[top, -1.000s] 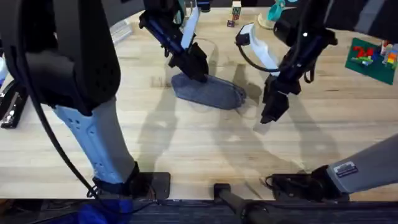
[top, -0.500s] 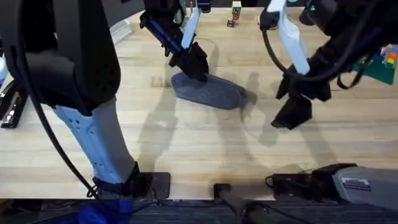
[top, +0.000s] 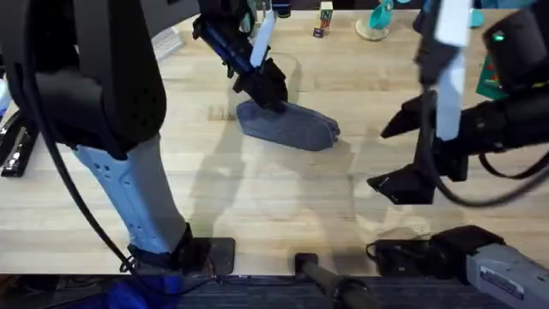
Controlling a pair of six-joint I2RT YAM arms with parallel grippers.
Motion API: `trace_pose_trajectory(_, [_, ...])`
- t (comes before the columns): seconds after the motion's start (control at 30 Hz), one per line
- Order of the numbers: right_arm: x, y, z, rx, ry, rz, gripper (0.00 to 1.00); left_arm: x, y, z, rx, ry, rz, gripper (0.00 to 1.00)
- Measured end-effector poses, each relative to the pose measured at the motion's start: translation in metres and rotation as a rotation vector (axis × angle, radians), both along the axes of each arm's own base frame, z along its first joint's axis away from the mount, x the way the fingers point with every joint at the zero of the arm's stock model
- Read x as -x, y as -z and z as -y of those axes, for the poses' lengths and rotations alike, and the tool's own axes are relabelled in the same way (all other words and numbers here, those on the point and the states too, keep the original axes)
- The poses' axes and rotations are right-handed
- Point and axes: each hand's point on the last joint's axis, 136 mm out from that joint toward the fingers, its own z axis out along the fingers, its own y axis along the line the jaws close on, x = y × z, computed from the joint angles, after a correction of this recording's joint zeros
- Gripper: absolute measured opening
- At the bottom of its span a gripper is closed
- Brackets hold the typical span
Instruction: Unzip the bag, pick up the pens from the table one at a time and place them inside, then zip the bag closed.
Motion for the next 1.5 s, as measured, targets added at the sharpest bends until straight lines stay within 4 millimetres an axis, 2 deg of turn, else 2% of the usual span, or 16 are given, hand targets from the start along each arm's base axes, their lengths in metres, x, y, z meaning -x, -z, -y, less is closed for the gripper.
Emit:
trace_pose_trajectory(0.17, [0.002,-0.003,-0.013,-0.087,-0.087,0.1,0.996,0.0,0.0,0.0,0.0,0.0,0.0,0.042])
trace_pose_trajectory(0.37, [0.009,0.013,-0.016,-0.09,-0.196,0.095,0.996,0.0,0.0,0.0,0.0,0.0,0.0,0.042])
trace_pose_trajectory(0.5, [0.004,0.021,-0.018,-0.078,-0.272,0.109,0.996,0.0,0.0,0.0,0.0,0.0,0.0,0.042])
trace_pose_trajectory(0.83, [0.001,0.042,-0.019,-0.063,-0.322,0.024,0.996,0.0,0.0,0.0,0.0,0.0,0.0,0.041])
trace_pose_trajectory(1.1, [-0.011,0.049,-0.022,-0.06,-0.349,0.041,0.996,0.0,0.0,0.0,0.0,0.0,0.001,0.041])
trace_pose_trajectory(1.3, [-0.032,0.052,-0.027,-0.063,-0.365,0.116,0.996,0.0,0.0,0.0,0.0,0.0,0.002,0.042])
trace_pose_trajectory(1.5, [-0.047,0.06,-0.029,-0.065,-0.32,0.107,0.997,-0.001,0.0,0.0,0.001,0.0,0.004,0.041])
